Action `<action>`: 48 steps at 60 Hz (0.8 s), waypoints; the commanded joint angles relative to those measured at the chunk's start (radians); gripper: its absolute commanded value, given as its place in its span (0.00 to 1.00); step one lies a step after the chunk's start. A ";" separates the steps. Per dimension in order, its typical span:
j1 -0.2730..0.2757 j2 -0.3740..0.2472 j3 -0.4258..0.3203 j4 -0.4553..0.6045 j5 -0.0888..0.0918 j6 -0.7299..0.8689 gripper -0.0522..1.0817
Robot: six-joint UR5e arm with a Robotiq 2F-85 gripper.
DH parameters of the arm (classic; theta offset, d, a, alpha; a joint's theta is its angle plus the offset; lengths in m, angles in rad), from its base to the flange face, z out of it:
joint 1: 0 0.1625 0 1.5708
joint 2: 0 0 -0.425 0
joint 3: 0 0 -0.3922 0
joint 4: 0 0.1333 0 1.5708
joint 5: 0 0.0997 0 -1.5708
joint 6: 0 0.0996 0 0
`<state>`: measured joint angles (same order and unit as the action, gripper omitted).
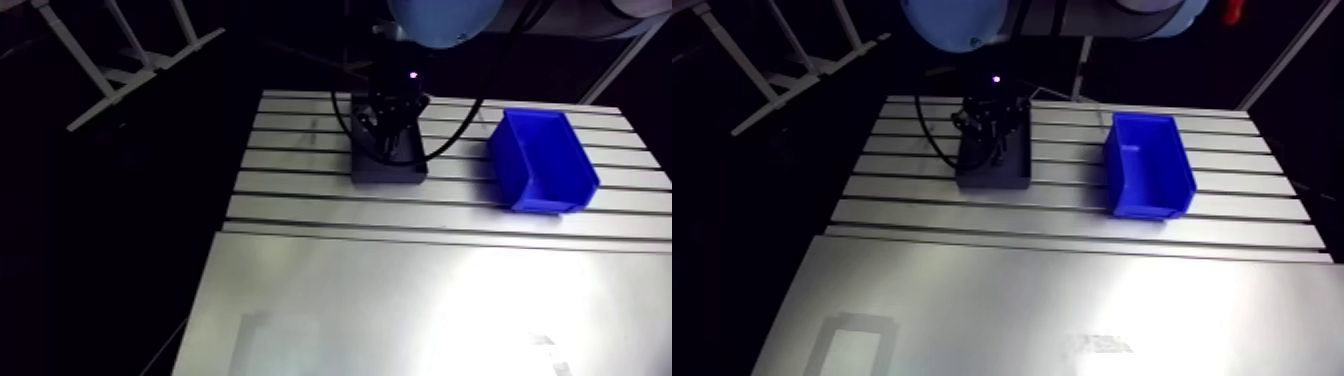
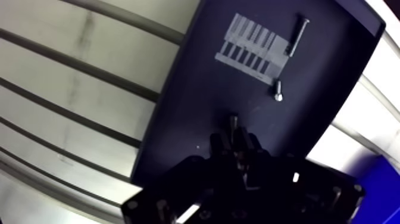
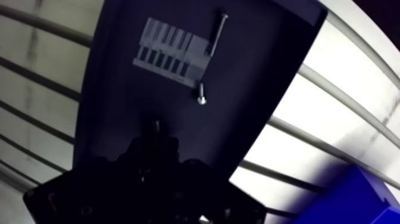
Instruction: Pick up the M10 bolt from the tray and put it into the blue bin.
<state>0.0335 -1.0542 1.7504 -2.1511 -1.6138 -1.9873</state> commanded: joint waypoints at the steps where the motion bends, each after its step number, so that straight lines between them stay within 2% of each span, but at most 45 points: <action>1: -0.001 -0.005 -0.008 0.003 0.009 -0.005 0.81; 16: -0.004 -0.033 -0.028 0.017 0.010 -0.009 0.86; 35: -0.007 -0.116 -0.057 0.096 0.010 -0.024 0.94; 48: -0.012 -0.193 -0.068 0.169 0.012 -0.175 0.98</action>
<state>0.0253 -1.1819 1.6938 -2.0419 -1.6039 -2.0486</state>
